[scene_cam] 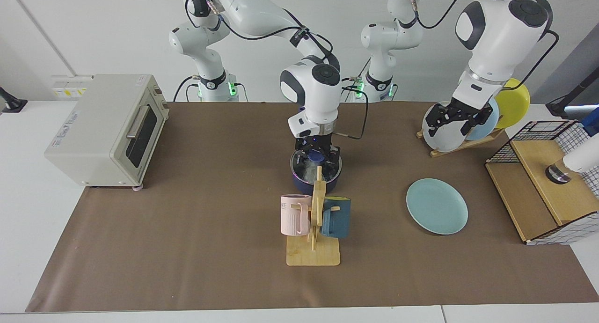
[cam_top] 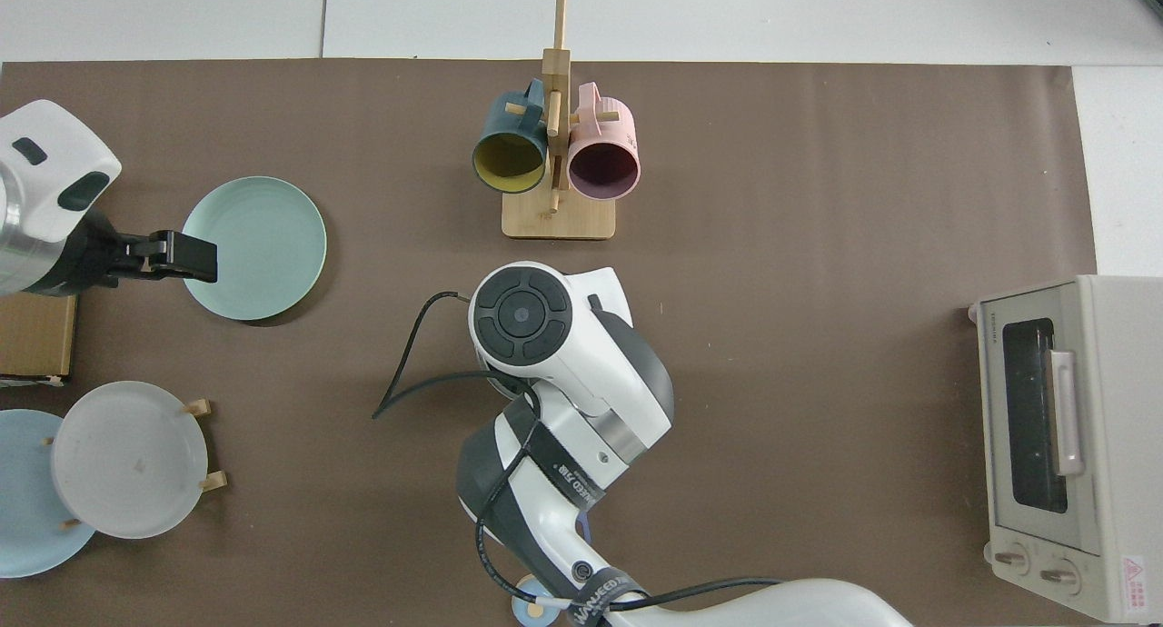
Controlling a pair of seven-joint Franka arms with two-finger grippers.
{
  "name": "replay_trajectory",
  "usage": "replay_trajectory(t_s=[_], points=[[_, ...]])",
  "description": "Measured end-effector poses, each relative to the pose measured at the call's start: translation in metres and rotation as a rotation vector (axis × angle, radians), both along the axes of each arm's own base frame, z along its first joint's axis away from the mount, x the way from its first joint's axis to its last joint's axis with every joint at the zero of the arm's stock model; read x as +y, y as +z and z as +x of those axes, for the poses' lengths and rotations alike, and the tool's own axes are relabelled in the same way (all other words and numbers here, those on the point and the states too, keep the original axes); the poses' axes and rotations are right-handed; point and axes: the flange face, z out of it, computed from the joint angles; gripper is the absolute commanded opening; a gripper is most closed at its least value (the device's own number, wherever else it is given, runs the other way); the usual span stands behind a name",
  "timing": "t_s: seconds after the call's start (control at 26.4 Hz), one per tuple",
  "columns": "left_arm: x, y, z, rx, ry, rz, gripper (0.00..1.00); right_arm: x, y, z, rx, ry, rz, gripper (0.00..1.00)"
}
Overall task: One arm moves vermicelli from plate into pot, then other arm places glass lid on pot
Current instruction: 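Carry the glass lid with the right gripper over the saucepan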
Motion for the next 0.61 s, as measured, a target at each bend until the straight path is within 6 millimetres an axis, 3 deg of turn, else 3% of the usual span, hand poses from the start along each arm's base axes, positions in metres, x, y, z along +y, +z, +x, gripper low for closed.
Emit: replay_trajectory(t_s=[0.61], points=[[0.0000,0.0008,-0.0004,-0.001,0.000,0.000,1.00,0.0038,-0.0015,-0.0028,-0.021,-0.012,-0.012,0.10]])
